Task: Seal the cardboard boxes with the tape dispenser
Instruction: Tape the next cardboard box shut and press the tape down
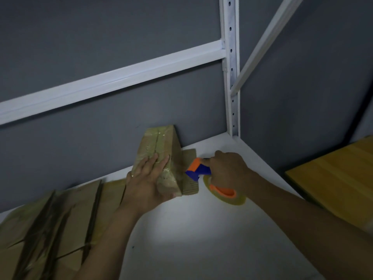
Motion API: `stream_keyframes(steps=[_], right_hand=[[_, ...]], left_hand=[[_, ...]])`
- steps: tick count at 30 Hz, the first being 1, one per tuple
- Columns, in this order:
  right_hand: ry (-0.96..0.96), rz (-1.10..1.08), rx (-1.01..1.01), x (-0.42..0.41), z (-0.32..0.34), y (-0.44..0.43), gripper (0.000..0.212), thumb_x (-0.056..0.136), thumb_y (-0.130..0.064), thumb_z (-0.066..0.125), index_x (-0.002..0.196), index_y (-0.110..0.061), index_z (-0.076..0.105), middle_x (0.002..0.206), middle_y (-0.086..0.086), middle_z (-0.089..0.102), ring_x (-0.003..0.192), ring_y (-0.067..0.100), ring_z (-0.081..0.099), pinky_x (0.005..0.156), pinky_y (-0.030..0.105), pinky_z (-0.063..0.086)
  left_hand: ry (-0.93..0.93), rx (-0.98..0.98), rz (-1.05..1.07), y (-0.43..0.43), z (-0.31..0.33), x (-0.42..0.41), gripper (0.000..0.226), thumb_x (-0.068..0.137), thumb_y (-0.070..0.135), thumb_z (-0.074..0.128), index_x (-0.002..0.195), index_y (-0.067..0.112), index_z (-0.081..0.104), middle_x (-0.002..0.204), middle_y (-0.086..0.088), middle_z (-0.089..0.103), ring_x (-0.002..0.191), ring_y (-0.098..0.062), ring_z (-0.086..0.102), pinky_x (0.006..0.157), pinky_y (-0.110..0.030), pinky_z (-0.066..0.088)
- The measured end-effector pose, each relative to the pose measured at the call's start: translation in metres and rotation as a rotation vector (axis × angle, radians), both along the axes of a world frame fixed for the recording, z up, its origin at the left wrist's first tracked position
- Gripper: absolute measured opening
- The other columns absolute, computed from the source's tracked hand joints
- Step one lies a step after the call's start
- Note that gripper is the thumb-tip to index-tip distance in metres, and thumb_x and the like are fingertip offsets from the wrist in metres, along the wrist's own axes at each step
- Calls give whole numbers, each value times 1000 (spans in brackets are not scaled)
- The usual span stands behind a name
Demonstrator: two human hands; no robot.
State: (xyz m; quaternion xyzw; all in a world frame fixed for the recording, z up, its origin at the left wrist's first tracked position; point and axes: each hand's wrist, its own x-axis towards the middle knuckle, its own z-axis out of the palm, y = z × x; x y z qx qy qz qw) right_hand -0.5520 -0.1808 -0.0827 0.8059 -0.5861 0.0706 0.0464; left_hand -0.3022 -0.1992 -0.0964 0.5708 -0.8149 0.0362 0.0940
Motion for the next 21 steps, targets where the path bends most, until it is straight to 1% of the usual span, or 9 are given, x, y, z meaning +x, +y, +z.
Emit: stream_keyframes(steps=[3, 6, 8, 9, 12, 15, 16, 18, 21], right_hand=[[-306, -70, 262, -22, 3, -5, 64, 83, -38, 67, 142, -30, 42, 122, 1, 58, 105, 19, 56, 83, 27, 43], [-829, -143, 552, -41, -4, -5, 53, 72, -24, 79, 123, -26, 61, 105, -2, 68, 93, 15, 63, 78, 26, 52], [-971, -203, 670, -50, -12, -3, 37, 72, -16, 80, 106, -25, 65, 91, -3, 69, 82, 12, 65, 63, 19, 50], [-991, -227, 703, -53, -16, -3, 34, 73, -16, 79, 102, -25, 65, 89, -2, 69, 79, 12, 65, 59, 18, 49], [-899, -273, 722, -58, -30, -8, 28, 77, -25, 76, 103, -19, 68, 92, 4, 71, 82, 17, 66, 67, 23, 52], [-743, -235, 471, -43, -31, -13, 28, 85, -28, 68, 109, -14, 68, 107, 4, 68, 98, 18, 63, 84, 28, 46], [-798, -229, 351, -30, -27, -14, 34, 88, -23, 64, 121, -16, 62, 120, 2, 62, 108, 17, 58, 91, 26, 42], [-998, -225, 228, 4, -14, -17, 41, 94, -21, 56, 135, -20, 50, 132, 0, 54, 111, 13, 52, 89, 22, 40], [-1215, -251, 524, 49, -7, -22, 37, 98, -37, 47, 132, -22, 45, 123, 0, 56, 104, 15, 55, 89, 29, 47]], left_hand=[[-8, 106, 52, 5, 9, -3, 109, 54, 92, 27, 148, 49, -5, 161, 14, 7, 148, -17, 8, 113, -49, 27], [163, 17, 129, -1, 19, -4, 74, 79, 79, 30, 144, 45, 35, 144, 6, 48, 135, -22, 37, 105, -45, 37], [221, -122, 173, -9, 23, -5, 59, 87, 71, 28, 130, 42, 55, 121, 1, 66, 119, -28, 53, 98, -44, 41], [218, -145, 189, -15, 23, -6, 55, 90, 68, 29, 127, 40, 59, 120, -1, 67, 117, -30, 54, 98, -44, 40], [167, -12, 163, -25, 17, -6, 57, 96, 63, 27, 140, 34, 48, 148, 2, 46, 138, -26, 35, 112, -42, 27], [198, 114, 117, -27, 15, -6, 58, 98, 54, 24, 150, 29, 31, 160, 5, 21, 149, -16, 10, 118, -30, 6], [195, 119, 103, -27, 16, -7, 57, 100, 52, 24, 151, 27, 29, 161, 5, 18, 149, -14, 8, 118, -28, 3], [171, 136, 88, -26, 19, -9, 55, 102, 48, 23, 152, 26, 26, 161, 4, 16, 149, -12, 5, 117, -26, -1], [186, 157, 103, -25, 18, -7, 57, 100, 52, 22, 152, 28, 24, 162, 6, 14, 149, -13, 3, 118, -28, 0]])
